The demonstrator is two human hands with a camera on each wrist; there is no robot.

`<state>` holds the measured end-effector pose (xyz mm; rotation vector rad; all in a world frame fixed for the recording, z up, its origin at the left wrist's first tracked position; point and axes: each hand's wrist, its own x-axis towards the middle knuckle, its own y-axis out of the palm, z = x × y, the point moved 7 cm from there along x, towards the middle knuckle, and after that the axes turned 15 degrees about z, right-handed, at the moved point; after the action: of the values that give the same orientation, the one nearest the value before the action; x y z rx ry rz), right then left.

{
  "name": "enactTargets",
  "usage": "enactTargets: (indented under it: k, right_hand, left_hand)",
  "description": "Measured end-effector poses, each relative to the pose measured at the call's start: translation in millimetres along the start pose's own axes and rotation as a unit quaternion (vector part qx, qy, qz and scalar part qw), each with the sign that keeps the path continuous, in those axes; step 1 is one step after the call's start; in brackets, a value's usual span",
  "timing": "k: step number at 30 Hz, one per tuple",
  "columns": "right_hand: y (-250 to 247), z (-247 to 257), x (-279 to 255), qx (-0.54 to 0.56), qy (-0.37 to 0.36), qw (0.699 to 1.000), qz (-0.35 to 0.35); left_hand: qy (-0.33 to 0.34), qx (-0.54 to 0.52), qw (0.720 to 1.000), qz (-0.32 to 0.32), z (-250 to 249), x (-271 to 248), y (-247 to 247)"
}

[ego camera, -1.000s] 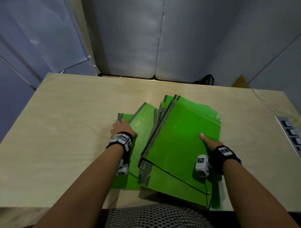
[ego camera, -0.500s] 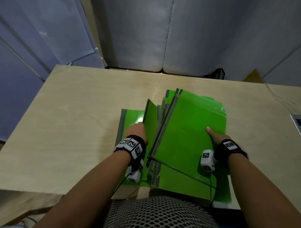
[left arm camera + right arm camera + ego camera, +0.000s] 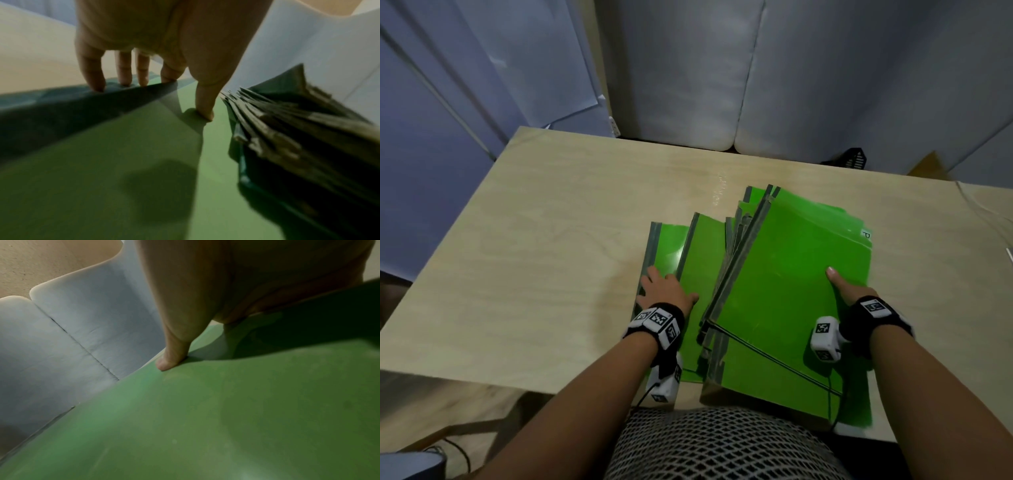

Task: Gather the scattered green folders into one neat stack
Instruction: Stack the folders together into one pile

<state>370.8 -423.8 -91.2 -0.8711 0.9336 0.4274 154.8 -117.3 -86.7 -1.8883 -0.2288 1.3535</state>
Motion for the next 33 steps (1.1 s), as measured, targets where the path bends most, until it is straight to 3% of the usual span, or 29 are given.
enactTargets:
  k: [4,13,20,25,29,31,33]
  right_hand:
    - [1.4,0.5,-3.6,-0.004,-0.002,1.0,-0.002]
    - [1.2,0.6,-3.6,0.006,-0.006,1.0,-0.004]
    - [1.8,2.6,-3.7,-0.013,-0.012,1.0,0.0]
    - [0.1,2.2,-3.6,0.001,-0.011,1.0,-0.006]
    - [-2.9,0.9,1.3,0.012,-0.007,1.0,-0.002]
    - [-1.8,0.4,4.1,0.022,-0.006,1.0,0.007]
    - [-3.4,1.5,6.7,0.031,-0.01,0.999,0.005]
  left_hand:
    - [0.04,-0.029,0.999,-0.016,0.8,0.2,-3.4]
    - [0.043,-0.113,0.99,0.077,5.3,13.9,-34.8]
    - [0.046,-0.071,0.996,0.042,0.6,7.7,-44.5]
    - [0.09,-0.058,0.985,0.135,-11.1,4.5,-40.7]
    - [0.103,-0.183,0.96,0.183,-8.8,3.3,-33.8]
    - [0.107,-0.186,0.961,0.176,-8.9,-0.4,-48.6]
    - [0.12,-0.123,0.975,0.141,-11.3,-5.0,-79.9]
